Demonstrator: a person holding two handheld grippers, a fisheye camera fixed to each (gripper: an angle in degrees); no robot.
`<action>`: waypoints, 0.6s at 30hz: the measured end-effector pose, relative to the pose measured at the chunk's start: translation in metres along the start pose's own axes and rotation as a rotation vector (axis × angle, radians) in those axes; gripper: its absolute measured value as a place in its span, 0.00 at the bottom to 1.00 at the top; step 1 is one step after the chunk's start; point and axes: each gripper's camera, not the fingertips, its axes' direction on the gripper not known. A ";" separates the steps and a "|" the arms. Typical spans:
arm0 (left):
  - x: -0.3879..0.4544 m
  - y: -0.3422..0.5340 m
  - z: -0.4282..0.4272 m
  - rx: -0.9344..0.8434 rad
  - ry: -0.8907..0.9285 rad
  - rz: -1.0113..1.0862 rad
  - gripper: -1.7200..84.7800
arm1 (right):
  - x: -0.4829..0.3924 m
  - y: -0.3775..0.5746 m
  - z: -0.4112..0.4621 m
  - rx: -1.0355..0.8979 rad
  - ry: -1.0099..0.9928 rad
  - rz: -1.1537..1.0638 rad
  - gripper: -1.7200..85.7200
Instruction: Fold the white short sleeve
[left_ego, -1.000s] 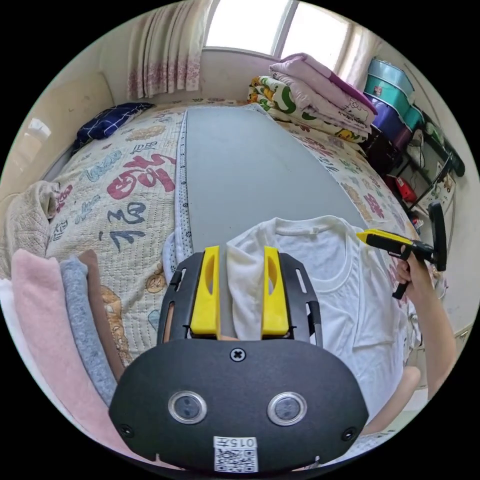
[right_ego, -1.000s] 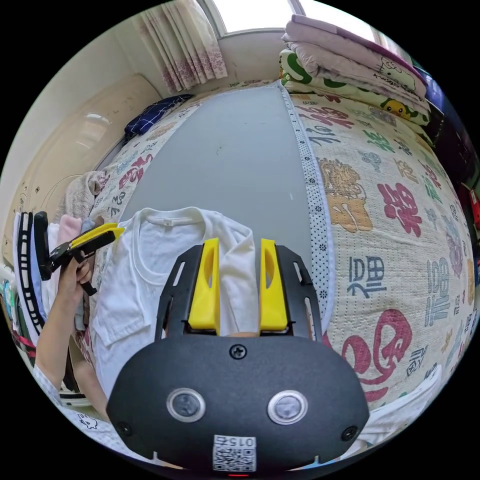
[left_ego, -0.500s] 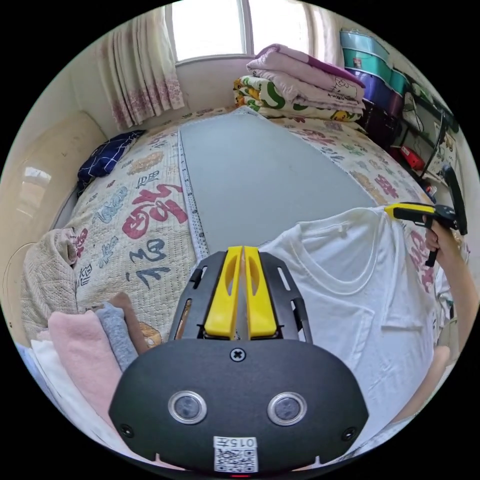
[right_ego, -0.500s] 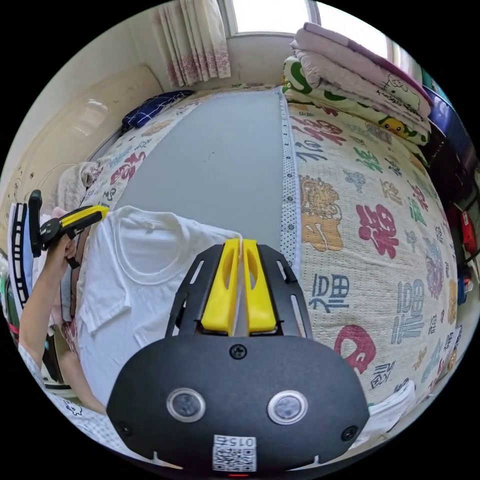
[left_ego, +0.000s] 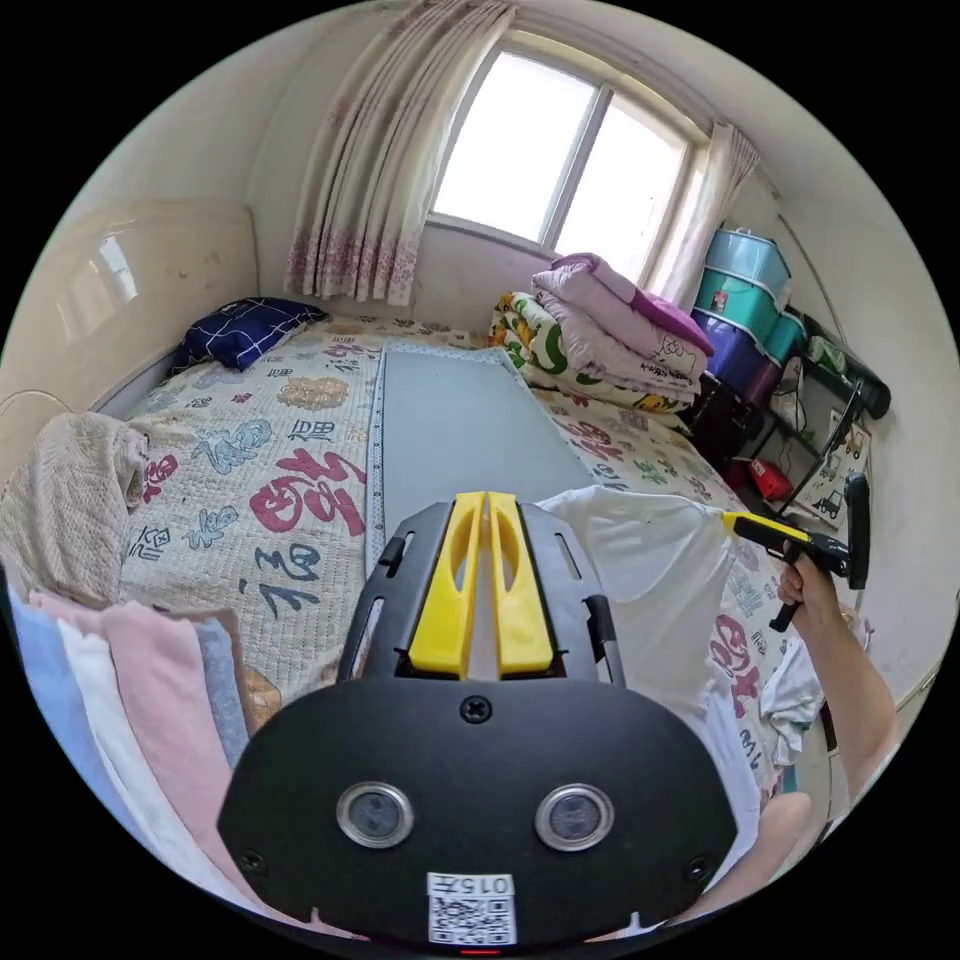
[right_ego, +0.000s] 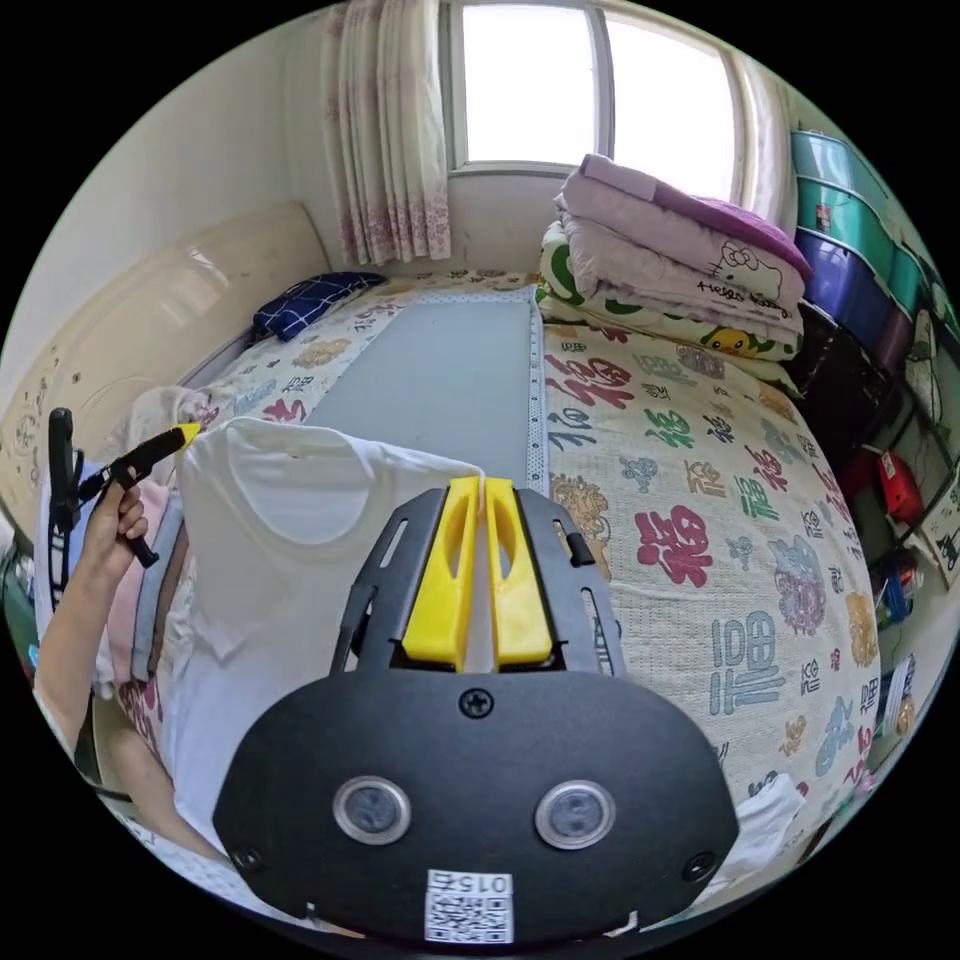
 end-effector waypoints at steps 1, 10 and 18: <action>-0.001 0.011 -0.010 0.009 0.028 -0.012 0.02 | -0.003 0.009 -0.012 0.001 -0.015 -0.009 0.02; 0.028 0.197 -0.138 -0.262 0.296 0.293 0.01 | -0.058 0.225 -0.204 -0.016 -0.268 -0.179 0.02; 0.038 0.304 -0.182 -0.450 0.264 0.451 0.02 | -0.112 0.345 -0.267 -0.171 -0.324 -0.179 0.02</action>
